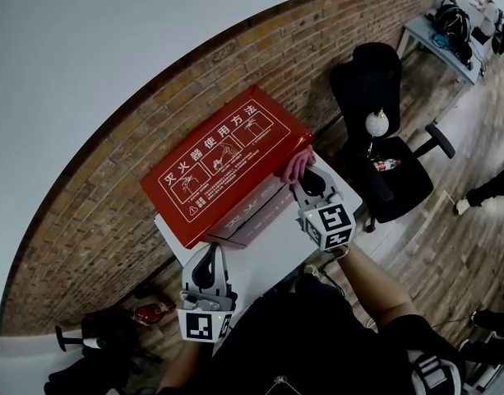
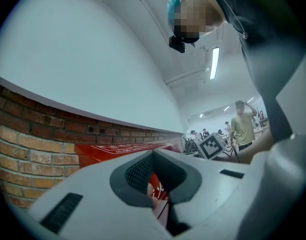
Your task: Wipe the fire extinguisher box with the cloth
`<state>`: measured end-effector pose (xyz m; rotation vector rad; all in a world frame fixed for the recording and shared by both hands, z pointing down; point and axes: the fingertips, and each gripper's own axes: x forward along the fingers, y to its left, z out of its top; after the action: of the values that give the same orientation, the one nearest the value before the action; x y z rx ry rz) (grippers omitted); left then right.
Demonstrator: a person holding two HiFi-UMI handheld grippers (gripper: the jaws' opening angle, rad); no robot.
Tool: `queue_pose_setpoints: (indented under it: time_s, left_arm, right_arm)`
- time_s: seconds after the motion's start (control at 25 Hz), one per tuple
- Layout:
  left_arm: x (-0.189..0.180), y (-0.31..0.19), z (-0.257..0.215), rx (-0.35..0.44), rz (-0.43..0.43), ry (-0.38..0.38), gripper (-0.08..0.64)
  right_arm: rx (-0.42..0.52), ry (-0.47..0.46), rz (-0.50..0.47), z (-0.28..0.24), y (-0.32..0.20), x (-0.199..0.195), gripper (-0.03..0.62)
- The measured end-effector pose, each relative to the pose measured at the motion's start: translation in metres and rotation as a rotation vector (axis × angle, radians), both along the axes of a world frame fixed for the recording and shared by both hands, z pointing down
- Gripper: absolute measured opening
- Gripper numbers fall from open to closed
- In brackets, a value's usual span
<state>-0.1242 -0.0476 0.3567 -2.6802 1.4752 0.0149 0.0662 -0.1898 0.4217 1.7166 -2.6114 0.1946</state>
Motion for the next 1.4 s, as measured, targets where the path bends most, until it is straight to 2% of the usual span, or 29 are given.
queue_pose_setpoints:
  time_s: [0.28,0.44,0.6,0.88,1.08,1.24,1.4]
  left_arm:
    - [-0.002,0.0,0.005,-0.01,-0.003,-0.004,0.049]
    - [-0.002,0.002,0.005,0.009,0.004,-0.006,0.049]
    - [-0.005,0.005,0.01,-0.021,-0.013,-0.008,0.049]
    - [-0.008,0.011,0.009,0.005,-0.012,-0.007,0.049]
    - [-0.011,0.014,0.015,-0.063,-0.051,-0.01,0.049]
    - [-0.009,0.016,0.012,-0.031,-0.045,-0.012,0.049]
    - [-0.007,0.016,0.014,-0.05,-0.057,-0.016,0.049]
  right_arm:
    - [-0.011,-0.012,0.022,0.011,-0.002,0.001,0.062]
    - [-0.019,-0.016,0.033,0.019,-0.003,0.002,0.063]
    - [-0.035,-0.016,0.036,0.028,-0.003,0.003,0.063]
    - [-0.068,-0.004,0.042,0.052,-0.004,0.003,0.063]
    - [-0.078,-0.004,0.037,0.064,-0.006,0.003,0.063]
    - [-0.074,-0.011,0.03,0.069,-0.007,0.004,0.063]
    - [-0.082,-0.018,0.025,0.076,-0.007,0.005,0.063]
